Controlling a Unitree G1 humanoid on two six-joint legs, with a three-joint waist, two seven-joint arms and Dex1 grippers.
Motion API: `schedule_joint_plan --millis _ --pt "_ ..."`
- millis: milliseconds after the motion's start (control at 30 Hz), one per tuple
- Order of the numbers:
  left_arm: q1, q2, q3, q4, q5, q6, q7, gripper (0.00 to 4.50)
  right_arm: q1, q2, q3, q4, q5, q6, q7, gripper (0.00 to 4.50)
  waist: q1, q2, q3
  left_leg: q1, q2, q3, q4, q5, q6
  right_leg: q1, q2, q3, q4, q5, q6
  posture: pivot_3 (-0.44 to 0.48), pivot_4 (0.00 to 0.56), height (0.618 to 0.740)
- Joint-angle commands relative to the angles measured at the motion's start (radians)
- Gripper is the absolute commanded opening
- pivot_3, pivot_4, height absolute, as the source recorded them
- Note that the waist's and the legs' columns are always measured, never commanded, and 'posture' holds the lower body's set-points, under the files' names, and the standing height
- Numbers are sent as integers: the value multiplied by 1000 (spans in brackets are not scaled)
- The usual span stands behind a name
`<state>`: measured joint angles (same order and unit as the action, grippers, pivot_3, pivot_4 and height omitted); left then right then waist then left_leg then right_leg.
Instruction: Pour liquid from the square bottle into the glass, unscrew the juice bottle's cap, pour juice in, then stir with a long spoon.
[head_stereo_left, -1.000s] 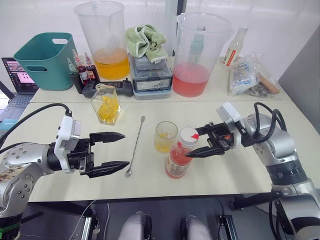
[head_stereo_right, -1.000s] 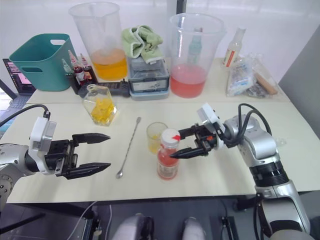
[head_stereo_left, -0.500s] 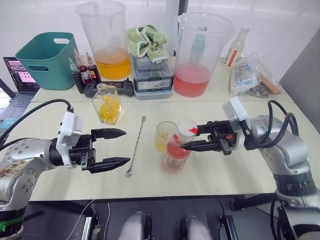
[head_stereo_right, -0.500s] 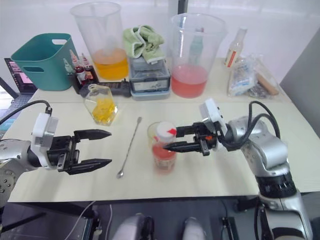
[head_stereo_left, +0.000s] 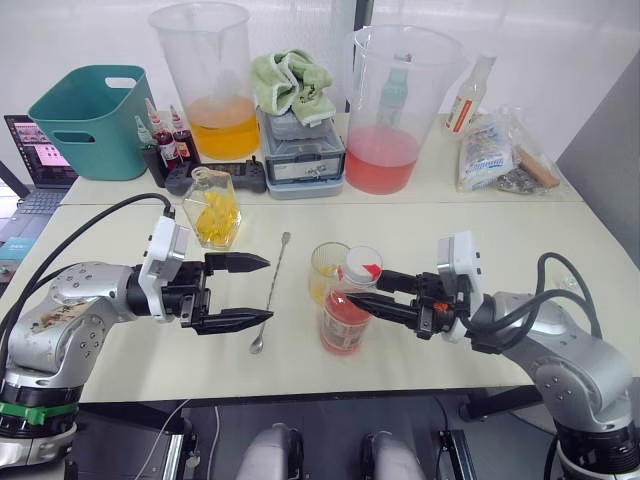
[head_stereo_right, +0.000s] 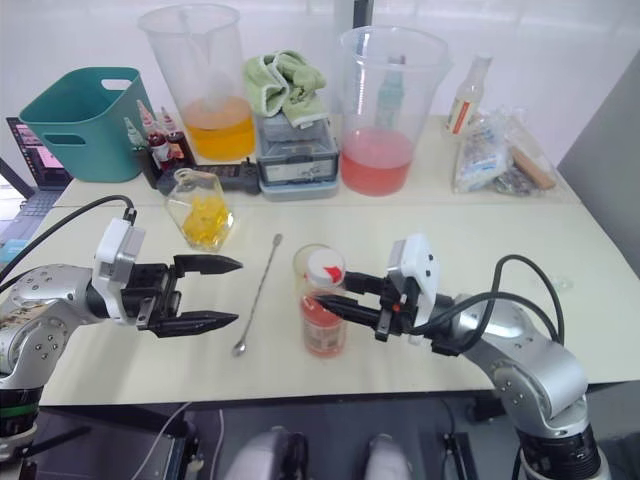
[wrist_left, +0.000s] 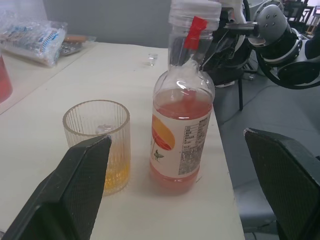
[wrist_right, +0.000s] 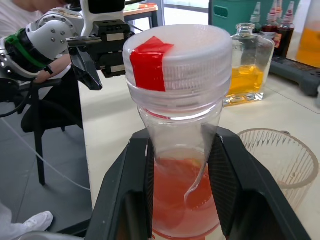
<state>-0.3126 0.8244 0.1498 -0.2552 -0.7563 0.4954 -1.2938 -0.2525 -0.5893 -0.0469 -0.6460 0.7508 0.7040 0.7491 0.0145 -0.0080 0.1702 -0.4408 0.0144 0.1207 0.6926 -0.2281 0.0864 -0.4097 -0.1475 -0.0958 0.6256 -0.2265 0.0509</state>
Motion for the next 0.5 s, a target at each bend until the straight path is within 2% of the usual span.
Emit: schedule_joint_plan --millis 33,133,333,400,500 --pt "-18 -4 1 -3 1 -21 -15 4500 13 -1 -10 -51 -1 -29 -26 1017 0 0 0 0 0 0 0 0 0 0 0 0 0 0 0 0 150 739" --pt "-16 -5 2 -1 11 -27 -20 4500 31 -16 18 -29 -45 -42 -22 1017 0 0 0 0 0 0 0 1 1 0 0 0 0 0 0 0 150 739" --pt "13 11 23 -17 4 -27 -21 4500 22 -22 9 -11 18 0 -25 1017 -1 0 0 0 0 0 0 1 2 0 0 0 0 0 0 0 150 739" --pt "19 13 26 -18 4 -29 -21 4500 16 -26 3 -4 42 9 -22 2049 -1 0 0 0 0 0 0 1 2 0 0 0 0 0 0 0 150 739" --pt "26 12 32 -29 -2 -25 -12 4500 -1 -56 -25 12 76 16 14 3005 -1 0 0 0 0 -1 0 1 2 0 0 0 0 0 0 0 150 739"
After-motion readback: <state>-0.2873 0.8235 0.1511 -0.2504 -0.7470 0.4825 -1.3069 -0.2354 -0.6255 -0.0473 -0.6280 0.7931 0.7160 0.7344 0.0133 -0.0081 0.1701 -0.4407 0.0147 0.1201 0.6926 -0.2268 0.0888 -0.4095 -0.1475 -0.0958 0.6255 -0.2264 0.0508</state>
